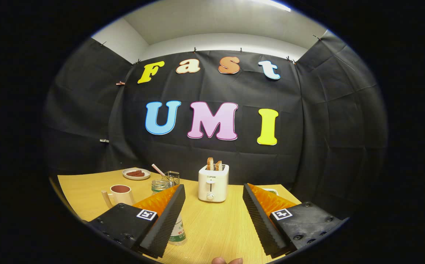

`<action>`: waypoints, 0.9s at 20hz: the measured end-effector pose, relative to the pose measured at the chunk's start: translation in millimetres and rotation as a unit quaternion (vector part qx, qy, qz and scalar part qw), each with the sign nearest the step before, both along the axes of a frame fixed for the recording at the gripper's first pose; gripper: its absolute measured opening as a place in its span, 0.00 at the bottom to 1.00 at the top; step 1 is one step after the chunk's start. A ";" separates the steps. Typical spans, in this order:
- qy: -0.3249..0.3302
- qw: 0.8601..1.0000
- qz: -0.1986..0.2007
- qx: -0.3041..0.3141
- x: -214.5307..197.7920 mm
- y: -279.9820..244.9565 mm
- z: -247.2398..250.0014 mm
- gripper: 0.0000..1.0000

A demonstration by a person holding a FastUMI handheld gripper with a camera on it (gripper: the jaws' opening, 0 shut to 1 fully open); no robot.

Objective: Take the bottle from table, then pour the juice into the cup, finally place the bottle on the coaster

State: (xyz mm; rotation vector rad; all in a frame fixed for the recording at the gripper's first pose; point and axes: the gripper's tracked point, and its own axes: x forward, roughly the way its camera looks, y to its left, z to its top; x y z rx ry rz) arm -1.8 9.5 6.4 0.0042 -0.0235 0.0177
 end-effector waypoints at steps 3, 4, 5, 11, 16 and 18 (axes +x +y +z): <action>0.000 1.000 0.001 0.000 0.0 2.0 -1.7 0.97; 0.001 1.000 0.003 0.002 0.0 2.8 -3.1 0.97; 0.002 1.000 0.004 0.004 -1.1 4.5 -3.5 0.97; 0.013 1.000 0.022 0.019 -8.5 18.7 -28.5 0.97; 0.030 0.998 0.041 0.027 -18.8 44.4 -62.5 0.97; 0.042 0.998 0.049 0.018 -19.1 56.9 -76.9 0.98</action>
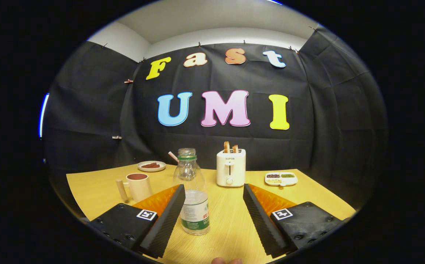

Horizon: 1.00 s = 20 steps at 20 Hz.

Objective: Take the bottle from table, then pour the juice into the cup, finally place the bottle on the coaster

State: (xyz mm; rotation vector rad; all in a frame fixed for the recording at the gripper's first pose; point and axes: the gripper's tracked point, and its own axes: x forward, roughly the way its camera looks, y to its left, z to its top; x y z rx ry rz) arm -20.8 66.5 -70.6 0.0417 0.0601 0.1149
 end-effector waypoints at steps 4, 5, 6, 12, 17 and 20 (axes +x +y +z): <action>0.005 1.000 0.005 -0.015 8.6 21.8 -16.0 0.98; 0.005 1.000 0.002 -0.017 12.5 24.7 -16.8 0.98; 0.003 1.000 -0.001 -0.017 16.9 27.3 -16.9 0.98; 0.015 1.000 -0.025 0.005 41.1 33.3 -33.7 0.98; 0.034 0.999 -0.034 0.000 53.8 34.3 -51.7 0.92; 0.035 0.999 -0.029 -0.010 58.7 41.3 -52.1 0.76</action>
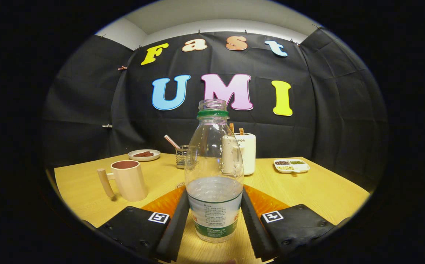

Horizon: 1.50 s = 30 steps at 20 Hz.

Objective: Take the bottle from table, then pour the juice into the cup, finally place the bottle on the coaster

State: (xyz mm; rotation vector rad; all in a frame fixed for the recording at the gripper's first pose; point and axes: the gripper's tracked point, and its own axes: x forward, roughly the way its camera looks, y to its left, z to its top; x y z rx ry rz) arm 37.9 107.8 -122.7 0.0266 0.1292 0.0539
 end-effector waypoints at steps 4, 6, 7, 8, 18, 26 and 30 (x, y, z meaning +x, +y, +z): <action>0.004 0.999 0.023 -0.040 8.0 10.4 9.6 0.73; 0.007 0.995 0.031 -0.090 16.6 12.8 13.9 0.73; 0.012 0.992 0.036 -0.120 21.4 13.3 14.2 0.73; 0.017 0.988 0.041 -0.150 27.0 13.4 13.9 0.73; 0.002 0.935 0.089 -0.344 57.9 48.6 25.9 0.73; -0.030 0.858 0.111 -0.500 74.0 73.5 30.1 0.73; -0.033 0.824 0.111 -0.555 82.4 76.6 25.8 0.73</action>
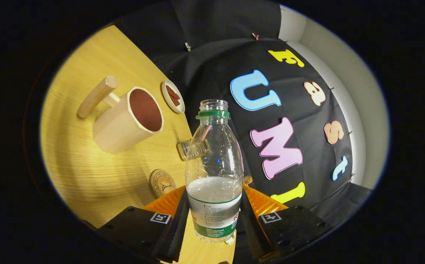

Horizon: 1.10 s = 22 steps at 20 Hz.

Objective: Take the bottle from table, then pour the juice into the cup, finally place the bottle on the coaster

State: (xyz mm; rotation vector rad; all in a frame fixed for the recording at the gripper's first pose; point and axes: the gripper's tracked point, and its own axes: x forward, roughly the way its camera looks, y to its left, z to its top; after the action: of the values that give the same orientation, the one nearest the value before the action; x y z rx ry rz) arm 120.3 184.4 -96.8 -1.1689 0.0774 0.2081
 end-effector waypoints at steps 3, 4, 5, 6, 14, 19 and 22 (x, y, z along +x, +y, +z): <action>0.002 0.999 0.005 -0.048 2.8 2.7 -6.1 0.73; 0.002 0.998 0.009 -0.062 2.0 5.4 -8.6 0.73; 0.000 0.997 0.011 -0.075 1.7 6.0 -10.1 0.72; -0.002 0.996 0.014 -0.087 4.0 6.2 -10.2 0.72; -0.038 0.983 0.030 -0.178 10.1 12.7 1.3 0.72; -0.055 0.973 0.038 -0.222 12.9 14.1 4.1 0.72; -0.064 0.967 0.043 -0.245 13.5 16.0 5.2 0.72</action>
State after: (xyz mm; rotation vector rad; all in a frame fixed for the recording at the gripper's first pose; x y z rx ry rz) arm 133.8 200.4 -91.7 -1.6781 -0.0392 0.1948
